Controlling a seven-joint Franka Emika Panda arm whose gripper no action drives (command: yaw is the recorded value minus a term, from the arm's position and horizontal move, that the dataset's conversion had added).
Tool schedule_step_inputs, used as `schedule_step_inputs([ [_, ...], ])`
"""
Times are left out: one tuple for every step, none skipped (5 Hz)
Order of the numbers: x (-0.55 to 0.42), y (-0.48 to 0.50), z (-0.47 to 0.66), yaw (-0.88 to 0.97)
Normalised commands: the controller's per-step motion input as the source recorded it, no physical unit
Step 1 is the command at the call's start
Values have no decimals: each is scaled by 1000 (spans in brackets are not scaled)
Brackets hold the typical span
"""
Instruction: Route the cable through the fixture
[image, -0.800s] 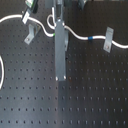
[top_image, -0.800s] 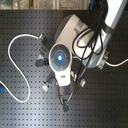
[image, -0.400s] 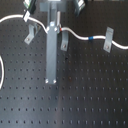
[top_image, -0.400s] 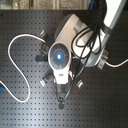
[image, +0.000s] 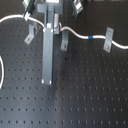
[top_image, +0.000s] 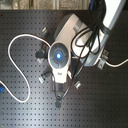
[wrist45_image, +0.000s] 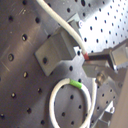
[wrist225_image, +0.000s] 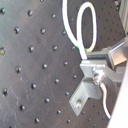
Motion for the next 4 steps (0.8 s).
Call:
schedule_step_inputs([
  [-26,-407,3,374],
  [24,-230,-3,171],
  [154,-162,-41,154],
  [128,-66,-4,77],
])
